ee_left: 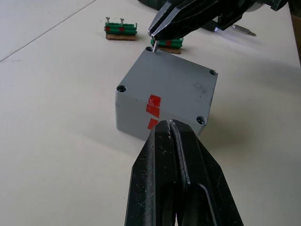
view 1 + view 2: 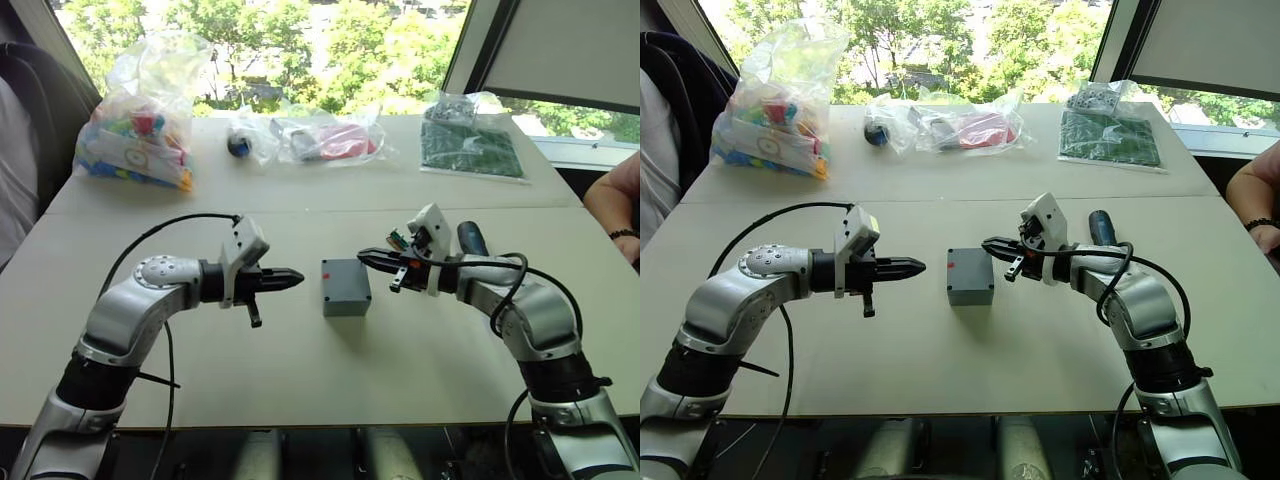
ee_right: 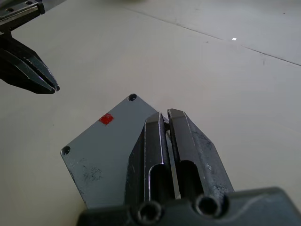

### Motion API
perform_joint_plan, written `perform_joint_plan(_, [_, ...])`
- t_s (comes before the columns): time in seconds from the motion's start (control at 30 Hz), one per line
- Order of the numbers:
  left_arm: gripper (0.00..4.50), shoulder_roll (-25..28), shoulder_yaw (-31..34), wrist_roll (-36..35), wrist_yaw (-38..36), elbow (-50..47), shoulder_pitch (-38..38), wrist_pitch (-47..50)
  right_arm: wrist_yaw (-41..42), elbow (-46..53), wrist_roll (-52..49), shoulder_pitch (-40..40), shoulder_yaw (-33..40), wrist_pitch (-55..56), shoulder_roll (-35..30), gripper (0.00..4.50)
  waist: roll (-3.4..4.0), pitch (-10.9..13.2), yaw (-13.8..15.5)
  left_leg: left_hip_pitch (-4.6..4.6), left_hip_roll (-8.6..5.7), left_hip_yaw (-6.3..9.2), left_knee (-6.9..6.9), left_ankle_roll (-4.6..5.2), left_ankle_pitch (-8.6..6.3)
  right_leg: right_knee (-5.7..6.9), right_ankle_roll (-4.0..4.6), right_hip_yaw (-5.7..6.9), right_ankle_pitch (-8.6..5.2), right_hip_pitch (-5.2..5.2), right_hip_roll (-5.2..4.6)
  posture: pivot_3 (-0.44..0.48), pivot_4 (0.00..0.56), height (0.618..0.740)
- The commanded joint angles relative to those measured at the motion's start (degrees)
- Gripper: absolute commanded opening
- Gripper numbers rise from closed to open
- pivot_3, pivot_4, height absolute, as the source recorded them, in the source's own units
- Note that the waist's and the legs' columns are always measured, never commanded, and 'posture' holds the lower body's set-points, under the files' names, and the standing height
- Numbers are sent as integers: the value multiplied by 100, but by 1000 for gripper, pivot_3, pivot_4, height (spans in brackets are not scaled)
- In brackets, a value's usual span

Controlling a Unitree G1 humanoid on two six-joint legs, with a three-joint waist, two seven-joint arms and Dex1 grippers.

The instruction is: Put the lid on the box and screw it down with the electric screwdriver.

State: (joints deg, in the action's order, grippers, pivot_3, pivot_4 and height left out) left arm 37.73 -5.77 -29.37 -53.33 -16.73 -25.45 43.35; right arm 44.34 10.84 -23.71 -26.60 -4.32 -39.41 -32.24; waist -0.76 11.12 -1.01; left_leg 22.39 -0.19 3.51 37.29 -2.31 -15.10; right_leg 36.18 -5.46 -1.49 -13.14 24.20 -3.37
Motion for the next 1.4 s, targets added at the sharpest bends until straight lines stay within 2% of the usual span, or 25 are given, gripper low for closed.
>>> perform_joint_plan(0.03, [0,21,156,-95,41,-232,-20,-25,22,5,44,-114,11,177,45,71,0,0,2,0,0,0,0,0,0,0,0,0,0,0,0,0,150,740])
perform_joint_plan(0.57, [0,-61,91,-83,67,-189,-69,-71,-6,-102,261,-110,-115,241,127,71,0,0,1,0,0,0,0,0,0,0,0,0,0,0,0,0,150,740])
perform_joint_plan(0.67, [0,-74,86,-76,71,-195,-65,-94,-47,-92,310,-117,-86,276,101,800,0,0,1,0,0,0,0,0,0,0,0,0,0,0,0,0,150,740])
perform_joint_plan(0.77, [0,-92,87,-72,71,-192,-75,-118,-159,-32,263,-208,110,187,73,1900,0,0,2,0,0,0,0,0,0,0,0,0,0,0,0,0,150,740])
perform_joint_plan(0.87, [0,-160,138,-146,97,-233,-126,-103,-428,82,47,-363,572,-209,7,1900,0,0,5,0,0,0,0,0,0,0,0,0,0,0,0,0,150,740])
perform_joint_plan(1.0, [0,-234,131,-276,74,-416,-329,-50,-721,95,-147,-805,1352,-1001,-597,1900,1,1,32,3,-1,0,2,0,0,-1,1,0,0,0,-3,0,150,740])
perform_joint_plan(1.1, [0,-221,-29,-314,-54,-601,-422,-103,-732,-160,-133,-1117,1509,-1812,-1280,2679,0,1,27,4,-4,-1,-1,0,0,-8,1,0,-1,-1,-6,0,150,740])
perform_joint_plan(1.17, [0,-210,-154,-372,-201,-732,-482,-111,-599,-461,-78,-1383,1238,-2661,-1943,3548,2,2,22,4,-4,-5,-3,0,0,-8,1,-1,-1,0,-7,0,150,740])
perform_joint_plan(1.2, [0,-189,-208,-384,-297,-774,-509,-135,-414,-571,-148,-1502,996,-3132,-2292,3713,2,2,21,4,-4,-5,-5,0,0,-9,2,-1,-1,0,-8,0,150,740])
perform_joint_plan(1.3, [0,-170,-312,-380,-452,-828,-556,-181,45,-696,-244,-1659,308,-3794,-3065,3713,1,1,6,2,-3,-5,-9,0,0,-9,25,-1,-14,3,-7,0,150,740])
perform_joint_plan(1.4, [0,-273,-492,-249,-481,-806,-653,-315,282,-1141,97,-1744,-261,-3615,-3526,3713,3,2,-21,0,-1,-11,-9,1,0,-8,26,-3,-14,5,-4,0,150,740])
